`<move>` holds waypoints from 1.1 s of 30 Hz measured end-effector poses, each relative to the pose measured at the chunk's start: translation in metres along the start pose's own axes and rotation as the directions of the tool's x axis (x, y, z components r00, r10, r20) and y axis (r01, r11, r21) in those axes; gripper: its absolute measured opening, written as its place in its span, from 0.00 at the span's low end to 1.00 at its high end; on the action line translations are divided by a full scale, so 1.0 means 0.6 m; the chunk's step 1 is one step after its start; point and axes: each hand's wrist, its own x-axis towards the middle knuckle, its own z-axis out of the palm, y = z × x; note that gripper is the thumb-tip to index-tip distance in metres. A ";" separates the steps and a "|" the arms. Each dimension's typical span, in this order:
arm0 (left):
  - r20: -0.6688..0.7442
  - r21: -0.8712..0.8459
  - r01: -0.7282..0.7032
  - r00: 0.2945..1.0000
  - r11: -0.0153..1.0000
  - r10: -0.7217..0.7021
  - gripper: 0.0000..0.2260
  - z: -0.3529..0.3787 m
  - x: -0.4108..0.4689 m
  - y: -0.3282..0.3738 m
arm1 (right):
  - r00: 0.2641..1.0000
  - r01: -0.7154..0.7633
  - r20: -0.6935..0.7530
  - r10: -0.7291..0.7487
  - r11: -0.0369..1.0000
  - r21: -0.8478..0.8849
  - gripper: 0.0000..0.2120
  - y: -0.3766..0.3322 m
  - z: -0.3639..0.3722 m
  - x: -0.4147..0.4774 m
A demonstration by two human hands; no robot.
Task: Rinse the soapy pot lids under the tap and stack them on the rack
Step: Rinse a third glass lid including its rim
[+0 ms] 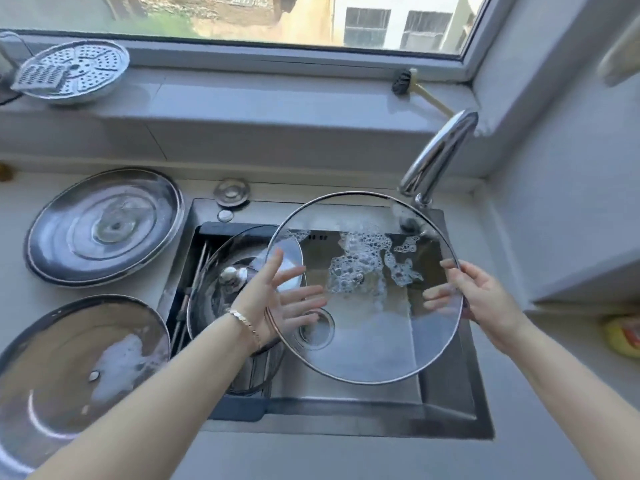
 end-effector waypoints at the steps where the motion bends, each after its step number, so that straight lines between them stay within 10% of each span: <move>1: -0.022 0.002 -0.025 0.999 1.000 0.025 0.22 0.005 0.008 -0.010 | 0.999 -0.031 0.009 0.031 0.999 -0.021 0.07 0.005 -0.009 0.005; 14: -0.318 0.018 -0.236 0.920 0.972 0.229 0.21 0.030 0.058 -0.022 | 0.937 -0.333 -0.206 0.283 0.903 -0.271 0.25 -0.007 -0.004 0.221; 33: -0.371 -0.024 -0.193 0.913 0.981 0.171 0.22 0.054 0.059 -0.007 | 0.922 -0.342 -0.313 0.226 0.856 -0.388 0.13 0.037 -0.012 0.275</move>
